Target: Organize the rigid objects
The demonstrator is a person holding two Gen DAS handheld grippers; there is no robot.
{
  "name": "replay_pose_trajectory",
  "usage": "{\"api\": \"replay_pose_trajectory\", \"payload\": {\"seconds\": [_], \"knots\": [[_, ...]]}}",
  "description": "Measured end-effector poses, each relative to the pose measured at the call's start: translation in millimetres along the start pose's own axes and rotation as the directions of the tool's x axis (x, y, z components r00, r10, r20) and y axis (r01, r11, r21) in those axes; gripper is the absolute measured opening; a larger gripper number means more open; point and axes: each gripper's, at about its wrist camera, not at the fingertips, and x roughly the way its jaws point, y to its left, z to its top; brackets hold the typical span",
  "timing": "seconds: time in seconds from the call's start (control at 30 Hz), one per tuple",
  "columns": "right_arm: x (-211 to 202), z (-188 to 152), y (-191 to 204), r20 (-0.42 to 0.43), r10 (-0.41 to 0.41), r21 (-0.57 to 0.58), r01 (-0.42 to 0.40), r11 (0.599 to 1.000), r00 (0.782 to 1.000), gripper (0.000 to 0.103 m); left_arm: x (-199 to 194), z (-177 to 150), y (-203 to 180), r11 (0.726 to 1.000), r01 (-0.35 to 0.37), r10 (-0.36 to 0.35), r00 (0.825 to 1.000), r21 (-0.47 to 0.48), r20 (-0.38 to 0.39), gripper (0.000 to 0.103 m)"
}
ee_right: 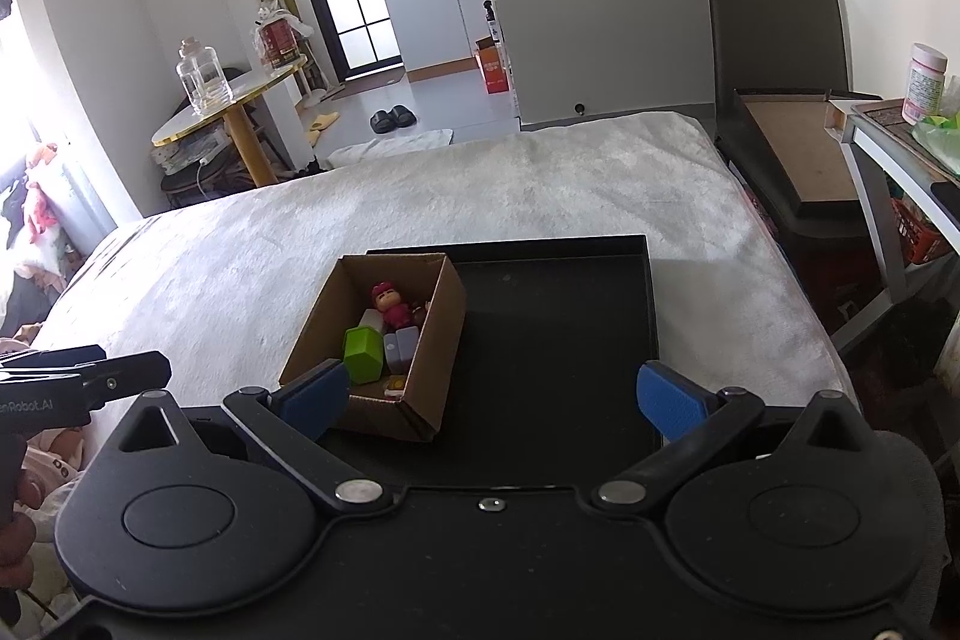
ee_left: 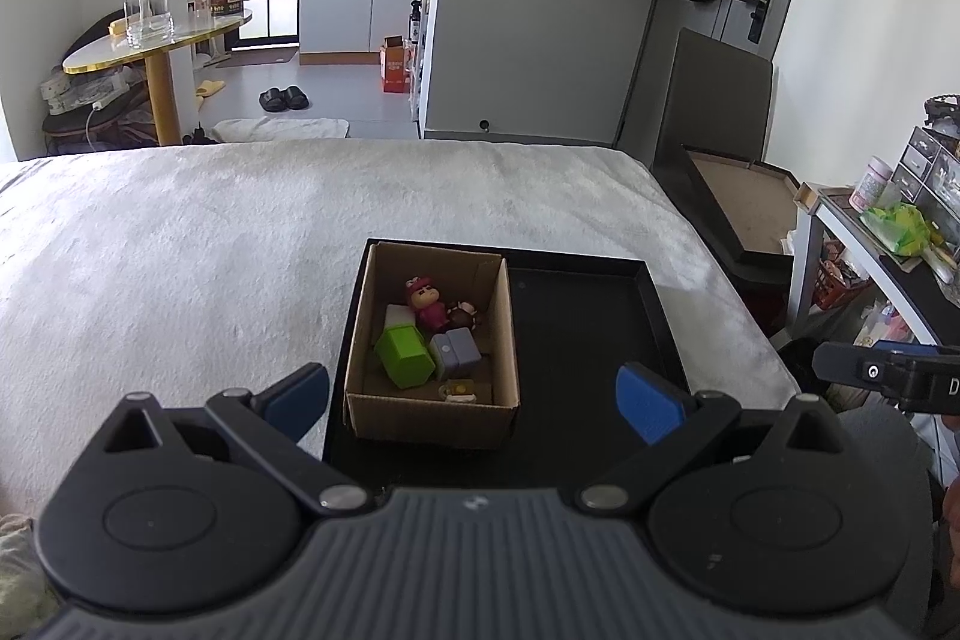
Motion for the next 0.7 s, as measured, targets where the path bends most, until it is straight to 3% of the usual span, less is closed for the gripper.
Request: {"api": "replay_pose_trajectory", "payload": {"seconds": [0.7], "knots": [[3.9,-4.5,2.2,-0.023,0.008,-0.012,-0.008,1.000,1.000,0.103,4.3,-0.1,-4.5,1.000,0.005,-0.004,1.000,0.022,-0.024,0.101]]}}
